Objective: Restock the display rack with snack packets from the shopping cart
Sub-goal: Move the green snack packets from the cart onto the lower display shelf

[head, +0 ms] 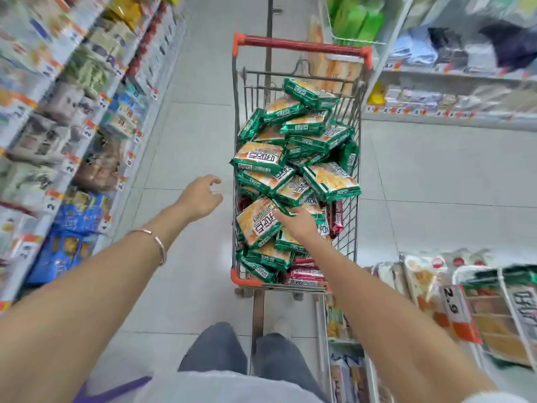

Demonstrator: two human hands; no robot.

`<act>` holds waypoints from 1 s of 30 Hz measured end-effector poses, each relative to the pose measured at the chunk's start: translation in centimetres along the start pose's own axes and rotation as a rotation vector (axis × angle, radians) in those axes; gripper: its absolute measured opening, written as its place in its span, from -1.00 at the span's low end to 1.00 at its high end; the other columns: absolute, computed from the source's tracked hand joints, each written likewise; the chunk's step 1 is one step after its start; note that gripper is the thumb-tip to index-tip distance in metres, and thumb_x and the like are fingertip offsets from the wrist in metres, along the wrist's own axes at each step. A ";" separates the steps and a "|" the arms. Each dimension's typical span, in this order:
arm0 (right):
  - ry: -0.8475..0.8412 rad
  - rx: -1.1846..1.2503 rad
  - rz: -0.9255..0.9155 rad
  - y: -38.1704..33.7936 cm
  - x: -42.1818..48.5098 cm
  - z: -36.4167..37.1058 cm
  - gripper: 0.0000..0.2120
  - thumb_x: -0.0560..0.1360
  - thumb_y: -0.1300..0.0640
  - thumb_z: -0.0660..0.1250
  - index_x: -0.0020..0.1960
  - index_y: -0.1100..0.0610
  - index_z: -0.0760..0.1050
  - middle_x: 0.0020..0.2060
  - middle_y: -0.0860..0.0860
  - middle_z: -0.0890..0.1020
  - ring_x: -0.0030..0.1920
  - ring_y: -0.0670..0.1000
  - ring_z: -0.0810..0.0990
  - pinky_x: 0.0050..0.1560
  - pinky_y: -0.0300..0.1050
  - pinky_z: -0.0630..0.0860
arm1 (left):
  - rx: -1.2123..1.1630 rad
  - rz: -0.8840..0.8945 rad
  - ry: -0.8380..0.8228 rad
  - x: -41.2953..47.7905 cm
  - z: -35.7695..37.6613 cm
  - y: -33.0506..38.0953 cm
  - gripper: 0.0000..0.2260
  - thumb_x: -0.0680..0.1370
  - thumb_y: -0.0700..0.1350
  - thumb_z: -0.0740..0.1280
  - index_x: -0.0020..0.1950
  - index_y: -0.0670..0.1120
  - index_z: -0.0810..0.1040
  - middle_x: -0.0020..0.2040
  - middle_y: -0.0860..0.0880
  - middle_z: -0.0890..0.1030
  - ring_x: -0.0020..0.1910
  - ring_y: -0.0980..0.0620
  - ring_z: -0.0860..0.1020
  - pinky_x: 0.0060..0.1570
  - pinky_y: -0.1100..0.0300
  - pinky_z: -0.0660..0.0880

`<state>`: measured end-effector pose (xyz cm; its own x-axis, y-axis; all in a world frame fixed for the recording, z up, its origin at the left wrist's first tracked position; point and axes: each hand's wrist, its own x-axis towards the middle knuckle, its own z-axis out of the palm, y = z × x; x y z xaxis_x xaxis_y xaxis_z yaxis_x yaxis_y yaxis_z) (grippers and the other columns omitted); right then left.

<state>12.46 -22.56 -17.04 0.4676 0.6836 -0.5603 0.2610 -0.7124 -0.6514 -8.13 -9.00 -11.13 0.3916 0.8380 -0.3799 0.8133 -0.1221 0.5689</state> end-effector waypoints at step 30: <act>0.142 0.262 0.376 -10.6 10.2 -1.2 -0.49 0.47 -0.08 0.48 0.18 0.30 0.49 -0.10 0.12 0.60 -0.27 0.05 0.52 -0.31 -0.10 0.48 | -0.912 -0.307 -0.366 5.8 -8.0 -6.6 -0.87 0.56 -0.29 0.31 0.08 -0.15 0.56 -0.22 -0.08 0.71 -0.35 0.01 0.67 -0.33 0.15 0.64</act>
<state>15.45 -8.24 -15.21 0.6044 0.3448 -0.7182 -0.1615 -0.8297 -0.5343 -14.68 0.92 -11.25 0.4531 0.5331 -0.7145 0.3238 0.6483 0.6891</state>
